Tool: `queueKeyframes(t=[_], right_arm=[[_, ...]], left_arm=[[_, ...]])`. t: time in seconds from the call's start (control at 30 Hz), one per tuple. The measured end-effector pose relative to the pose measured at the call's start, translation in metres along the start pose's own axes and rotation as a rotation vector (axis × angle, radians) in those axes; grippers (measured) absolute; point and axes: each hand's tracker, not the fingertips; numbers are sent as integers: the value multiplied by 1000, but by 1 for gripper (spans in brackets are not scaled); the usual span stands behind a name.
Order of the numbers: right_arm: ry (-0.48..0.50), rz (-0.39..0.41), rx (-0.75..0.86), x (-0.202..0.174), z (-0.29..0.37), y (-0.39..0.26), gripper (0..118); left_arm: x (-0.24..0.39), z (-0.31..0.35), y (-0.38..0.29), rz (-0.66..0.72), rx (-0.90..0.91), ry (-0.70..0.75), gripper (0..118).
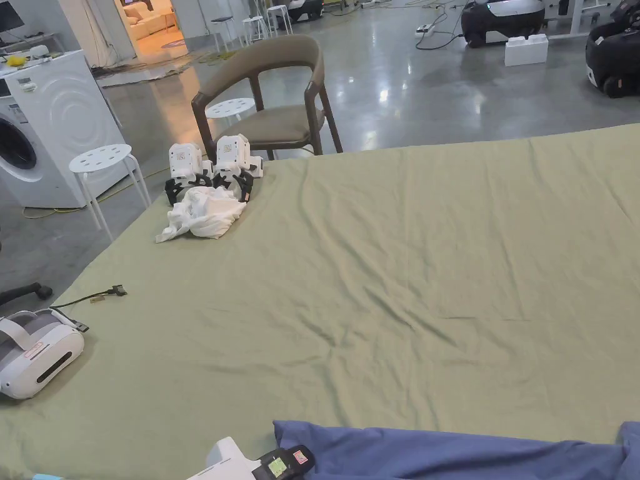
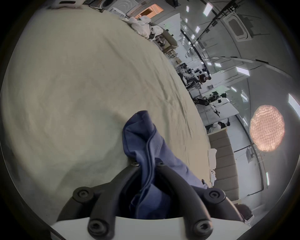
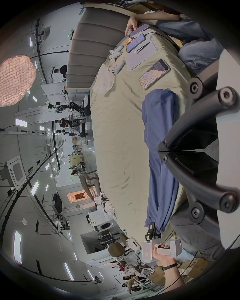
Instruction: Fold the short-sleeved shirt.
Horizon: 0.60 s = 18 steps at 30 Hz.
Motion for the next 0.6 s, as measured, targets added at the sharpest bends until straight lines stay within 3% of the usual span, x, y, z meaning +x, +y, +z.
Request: queueKeyframes(t=[0.1,0.27,0.37,0.47,0.6], right_arm=[[0,12,2,-3,2,1,0],[7,22,0,-4,5,2,0],[2,29,12,-2,7,2,0],[4,5,19,3,8,0,0],[18,-70,19,9,6,-5,0]], left_arm=[[4,7,-3,-26,32,-16,0],[4,33,19,63,167,-50,0],[5,53,50,12,236,27,0],[23,74,72,-142,278,141,0],[74,85,58,-303,273,93,0]])
